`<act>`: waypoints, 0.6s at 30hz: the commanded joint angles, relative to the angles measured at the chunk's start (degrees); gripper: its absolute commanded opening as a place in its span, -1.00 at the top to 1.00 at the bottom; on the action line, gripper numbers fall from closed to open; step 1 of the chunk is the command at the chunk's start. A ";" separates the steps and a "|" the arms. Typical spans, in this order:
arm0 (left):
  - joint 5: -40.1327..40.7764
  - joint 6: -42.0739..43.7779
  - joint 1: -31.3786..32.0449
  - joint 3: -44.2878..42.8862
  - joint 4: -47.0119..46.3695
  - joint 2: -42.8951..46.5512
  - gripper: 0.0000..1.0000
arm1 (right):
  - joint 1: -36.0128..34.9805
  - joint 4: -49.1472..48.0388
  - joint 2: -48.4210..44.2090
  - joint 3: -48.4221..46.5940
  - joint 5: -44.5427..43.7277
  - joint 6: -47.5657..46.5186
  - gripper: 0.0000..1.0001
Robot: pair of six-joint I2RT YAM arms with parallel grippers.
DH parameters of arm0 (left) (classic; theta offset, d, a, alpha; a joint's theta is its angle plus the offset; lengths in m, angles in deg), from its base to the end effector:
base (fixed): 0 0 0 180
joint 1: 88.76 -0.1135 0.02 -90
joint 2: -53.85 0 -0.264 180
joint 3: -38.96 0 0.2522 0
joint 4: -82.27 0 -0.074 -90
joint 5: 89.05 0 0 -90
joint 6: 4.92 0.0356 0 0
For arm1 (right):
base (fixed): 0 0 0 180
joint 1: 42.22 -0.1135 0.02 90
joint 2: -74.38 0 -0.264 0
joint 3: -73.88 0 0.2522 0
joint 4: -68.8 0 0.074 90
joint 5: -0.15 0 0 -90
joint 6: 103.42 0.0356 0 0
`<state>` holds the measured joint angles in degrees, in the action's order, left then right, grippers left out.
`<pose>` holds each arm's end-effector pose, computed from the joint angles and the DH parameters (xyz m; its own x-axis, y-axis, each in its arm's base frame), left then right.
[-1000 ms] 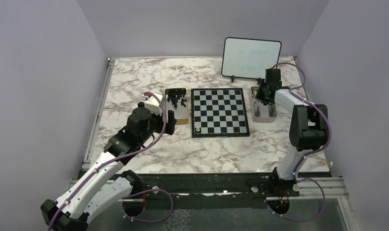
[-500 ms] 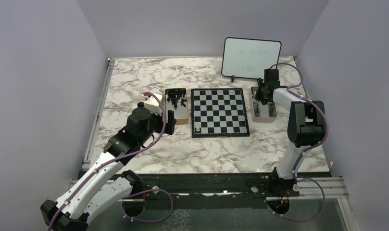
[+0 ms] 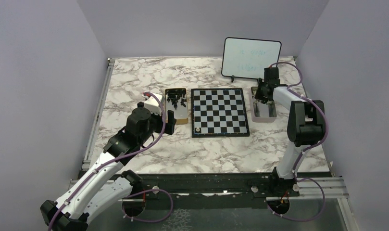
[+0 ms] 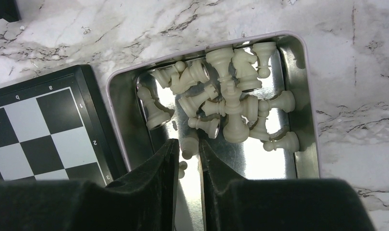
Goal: Set up the chess pieces on the board
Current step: Pick up the chess piece from the storage box.
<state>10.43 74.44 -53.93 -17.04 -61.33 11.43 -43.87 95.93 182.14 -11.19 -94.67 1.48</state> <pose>0.1436 -0.0928 0.3085 -0.3939 0.0522 -0.9177 0.3724 0.9218 -0.1074 0.4038 0.0086 0.1840 -0.7315 0.2353 -0.6400 0.2210 0.9697 0.1039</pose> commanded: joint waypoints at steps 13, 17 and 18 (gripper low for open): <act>-0.26 -0.09 -0.29 0.53 -1.28 1.21 -0.98 | 0.33 4.15 2.28 -3.05 0.97 -1.35 0.47; -0.59 -0.09 -0.29 0.53 -1.28 1.01 -0.98 | 0.34 4.39 2.71 -3.49 0.66 -1.44 0.50; -0.53 -0.09 -0.29 0.57 -1.28 0.99 -0.98 | 0.35 4.34 2.83 -3.49 0.68 -1.51 0.52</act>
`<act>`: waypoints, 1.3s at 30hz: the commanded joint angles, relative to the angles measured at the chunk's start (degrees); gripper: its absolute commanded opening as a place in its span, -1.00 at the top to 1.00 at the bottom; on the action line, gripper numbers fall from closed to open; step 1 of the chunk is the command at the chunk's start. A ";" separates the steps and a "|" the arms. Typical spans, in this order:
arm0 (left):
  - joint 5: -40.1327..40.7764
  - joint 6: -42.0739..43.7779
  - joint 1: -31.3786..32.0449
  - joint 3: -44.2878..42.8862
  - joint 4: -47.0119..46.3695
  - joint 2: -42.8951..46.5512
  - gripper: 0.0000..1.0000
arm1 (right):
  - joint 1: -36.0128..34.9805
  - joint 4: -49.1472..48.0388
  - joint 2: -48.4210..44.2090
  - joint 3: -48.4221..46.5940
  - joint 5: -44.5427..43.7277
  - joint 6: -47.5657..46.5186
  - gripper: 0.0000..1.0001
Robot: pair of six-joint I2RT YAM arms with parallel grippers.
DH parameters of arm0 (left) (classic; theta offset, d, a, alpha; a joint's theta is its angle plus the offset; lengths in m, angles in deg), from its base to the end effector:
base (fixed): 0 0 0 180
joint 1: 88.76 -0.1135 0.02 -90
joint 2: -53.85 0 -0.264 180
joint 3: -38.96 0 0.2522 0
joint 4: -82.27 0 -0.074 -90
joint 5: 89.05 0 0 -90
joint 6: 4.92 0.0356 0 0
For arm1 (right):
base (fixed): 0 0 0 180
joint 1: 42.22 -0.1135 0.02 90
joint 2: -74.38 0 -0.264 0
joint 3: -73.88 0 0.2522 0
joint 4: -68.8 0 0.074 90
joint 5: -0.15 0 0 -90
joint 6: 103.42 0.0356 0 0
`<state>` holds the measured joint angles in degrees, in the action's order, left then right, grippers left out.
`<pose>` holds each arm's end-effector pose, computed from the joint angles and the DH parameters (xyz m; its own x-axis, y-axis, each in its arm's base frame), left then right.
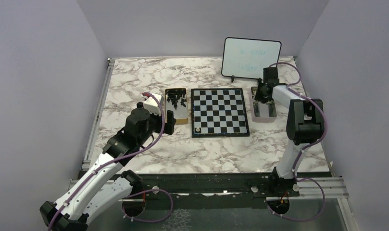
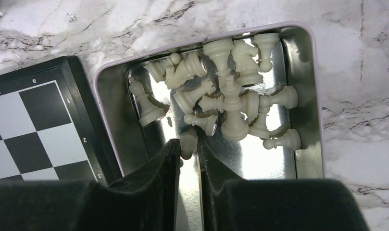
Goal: Set up the chess pieces on the board
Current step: Pick up the chess piece from the storage box, then place the chess piece on the chessboard.
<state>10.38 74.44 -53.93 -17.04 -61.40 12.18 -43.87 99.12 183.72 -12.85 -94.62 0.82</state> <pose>0.1415 -0.0913 0.3106 -0.3832 0.0447 -0.9226 0.3744 0.9206 -0.1109 0.4062 0.0087 0.1783 -0.7678 0.2231 -0.6006 0.2169 0.9726 0.0840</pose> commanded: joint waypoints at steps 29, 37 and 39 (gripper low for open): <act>-0.05 0.08 -0.29 0.58 -1.21 -0.27 -0.98 | -4.67 7.79 -19.15 4.79 2.42 0.90 0.74; 0.04 0.09 -0.29 0.58 -1.21 -0.44 -0.98 | -9.81 8.10 -24.75 9.16 1.88 1.90 0.74; 0.06 0.09 -0.29 0.58 -1.21 -0.49 -0.98 | -11.38 8.17 -25.51 10.44 2.09 2.65 0.73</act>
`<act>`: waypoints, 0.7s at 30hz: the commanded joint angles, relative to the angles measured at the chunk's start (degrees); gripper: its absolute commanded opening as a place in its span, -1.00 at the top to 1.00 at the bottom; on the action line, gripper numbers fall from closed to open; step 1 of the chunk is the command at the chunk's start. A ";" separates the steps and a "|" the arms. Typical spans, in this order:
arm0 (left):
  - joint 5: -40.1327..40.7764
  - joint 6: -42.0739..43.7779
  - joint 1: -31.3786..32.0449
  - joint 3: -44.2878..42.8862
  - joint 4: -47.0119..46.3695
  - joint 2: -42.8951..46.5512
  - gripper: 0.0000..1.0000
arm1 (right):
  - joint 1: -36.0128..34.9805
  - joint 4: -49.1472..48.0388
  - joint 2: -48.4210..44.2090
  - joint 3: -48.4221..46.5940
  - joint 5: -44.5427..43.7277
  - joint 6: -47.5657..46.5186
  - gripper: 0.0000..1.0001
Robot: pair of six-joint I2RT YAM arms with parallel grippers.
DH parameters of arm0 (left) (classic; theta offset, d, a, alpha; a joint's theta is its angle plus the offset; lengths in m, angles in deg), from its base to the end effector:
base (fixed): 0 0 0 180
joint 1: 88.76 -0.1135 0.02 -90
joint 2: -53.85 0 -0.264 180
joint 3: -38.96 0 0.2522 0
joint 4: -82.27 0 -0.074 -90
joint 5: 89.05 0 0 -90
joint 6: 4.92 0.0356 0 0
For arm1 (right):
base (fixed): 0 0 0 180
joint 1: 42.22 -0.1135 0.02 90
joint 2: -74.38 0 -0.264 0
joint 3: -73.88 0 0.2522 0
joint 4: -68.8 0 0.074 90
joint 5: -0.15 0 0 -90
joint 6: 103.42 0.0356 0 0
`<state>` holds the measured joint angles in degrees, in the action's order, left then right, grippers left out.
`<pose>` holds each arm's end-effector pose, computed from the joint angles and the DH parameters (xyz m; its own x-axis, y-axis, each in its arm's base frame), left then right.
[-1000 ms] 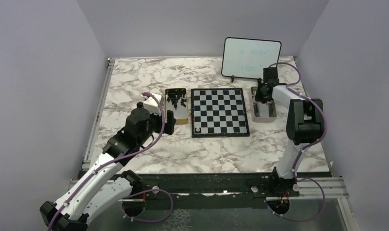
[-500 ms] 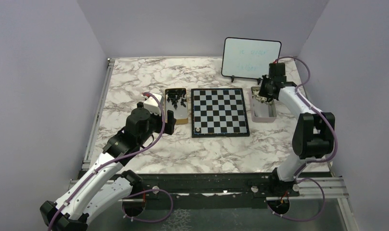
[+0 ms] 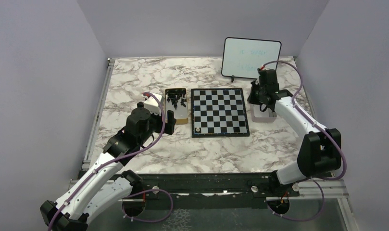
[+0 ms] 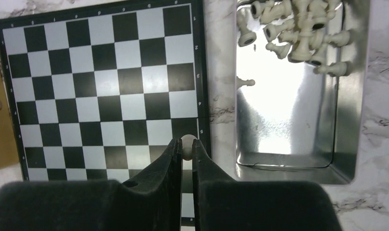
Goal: Set up the chess pieces on the board
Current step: Place the chess piece on the chessboard.
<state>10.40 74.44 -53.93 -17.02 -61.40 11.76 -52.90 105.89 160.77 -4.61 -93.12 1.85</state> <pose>0.1427 -0.0922 0.3093 -0.3890 0.0488 -0.9200 0.3734 0.9212 -0.1091 0.3253 0.0593 0.2649 -0.7085 0.1340 -0.6929 0.0427 0.9882 0.1474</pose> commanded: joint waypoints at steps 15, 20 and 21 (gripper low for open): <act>0.04 0.09 -0.29 0.56 -1.21 -0.33 -0.98 | -7.48 2.44 -0.88 9.96 -0.15 5.07 0.72; -0.24 0.09 -0.29 0.48 -1.21 -0.56 -0.98 | -8.14 2.22 0.22 11.09 -0.20 5.68 0.72; -0.30 0.09 -0.29 0.47 -1.21 -0.61 -0.98 | -8.35 2.45 0.51 11.05 -0.60 5.80 0.72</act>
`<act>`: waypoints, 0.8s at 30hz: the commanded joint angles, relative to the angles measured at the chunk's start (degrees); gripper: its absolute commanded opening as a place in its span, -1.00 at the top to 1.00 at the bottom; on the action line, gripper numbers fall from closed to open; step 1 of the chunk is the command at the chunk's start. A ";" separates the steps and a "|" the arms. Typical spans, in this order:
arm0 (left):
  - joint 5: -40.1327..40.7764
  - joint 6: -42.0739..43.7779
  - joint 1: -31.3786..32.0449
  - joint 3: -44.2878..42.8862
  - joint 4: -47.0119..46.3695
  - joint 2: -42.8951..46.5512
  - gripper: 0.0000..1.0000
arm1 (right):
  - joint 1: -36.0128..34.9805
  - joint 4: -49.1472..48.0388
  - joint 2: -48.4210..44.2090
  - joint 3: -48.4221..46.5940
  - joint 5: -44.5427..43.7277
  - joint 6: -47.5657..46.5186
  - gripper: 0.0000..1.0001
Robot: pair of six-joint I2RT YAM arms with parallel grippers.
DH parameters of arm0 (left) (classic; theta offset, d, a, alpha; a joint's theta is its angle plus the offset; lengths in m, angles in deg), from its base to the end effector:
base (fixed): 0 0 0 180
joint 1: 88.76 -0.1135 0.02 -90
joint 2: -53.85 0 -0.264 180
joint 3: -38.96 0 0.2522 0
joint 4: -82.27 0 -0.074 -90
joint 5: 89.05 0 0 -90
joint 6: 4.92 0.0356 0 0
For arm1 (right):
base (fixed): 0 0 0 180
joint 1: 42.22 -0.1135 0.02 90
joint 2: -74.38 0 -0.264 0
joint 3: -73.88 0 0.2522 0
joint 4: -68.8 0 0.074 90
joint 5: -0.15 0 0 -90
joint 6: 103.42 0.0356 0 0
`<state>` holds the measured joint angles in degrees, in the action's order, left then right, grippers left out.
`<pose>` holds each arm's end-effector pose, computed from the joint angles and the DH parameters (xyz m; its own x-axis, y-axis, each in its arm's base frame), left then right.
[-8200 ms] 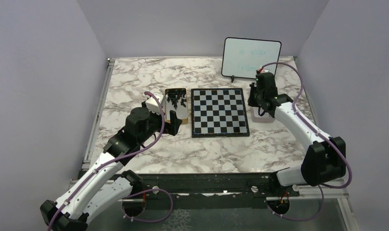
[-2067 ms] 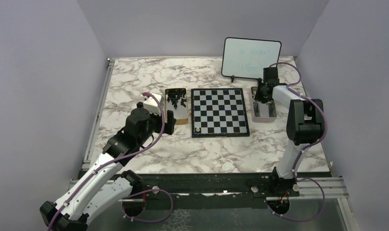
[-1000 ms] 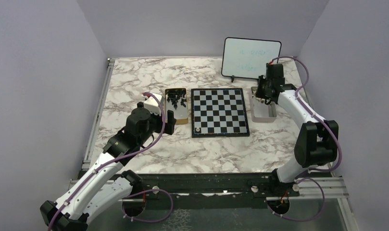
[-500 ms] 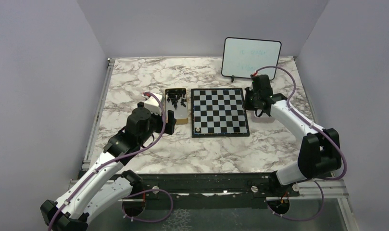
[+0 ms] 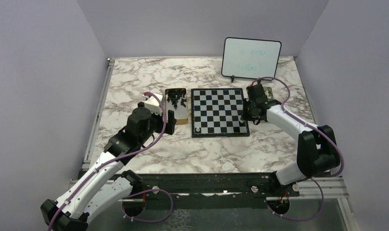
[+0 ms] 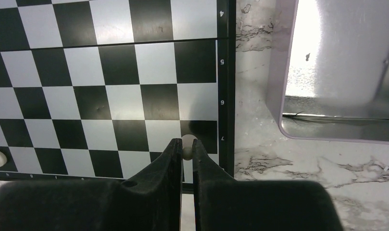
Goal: Set up the chess pieces on the board
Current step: Place the chess piece on the chessboard.
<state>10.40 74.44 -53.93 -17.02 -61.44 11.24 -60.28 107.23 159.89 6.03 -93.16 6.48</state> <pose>0.1442 -0.0932 0.3081 -0.3953 0.0532 -0.9170 0.3727 0.9217 -0.1072 0.2866 0.0913 0.2093 -0.8368 0.0845 -0.5409 0.0063 0.9894 0.1448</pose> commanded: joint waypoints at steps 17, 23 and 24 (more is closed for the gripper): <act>-0.40 0.08 -0.33 0.56 -1.09 0.36 -0.98 | -1.70 2.84 4.75 0.31 -3.50 1.61 0.71; -0.40 0.06 -0.29 0.56 -1.09 0.54 -0.98 | -1.81 3.12 4.72 -0.01 -4.92 1.54 0.71; -0.40 0.01 -0.29 0.56 -1.08 0.58 -0.98 | -1.81 3.16 4.70 -0.04 -5.22 1.59 0.71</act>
<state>10.38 74.46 -53.93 -16.99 -61.46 11.11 -61.79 108.58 163.37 6.19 -95.26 7.60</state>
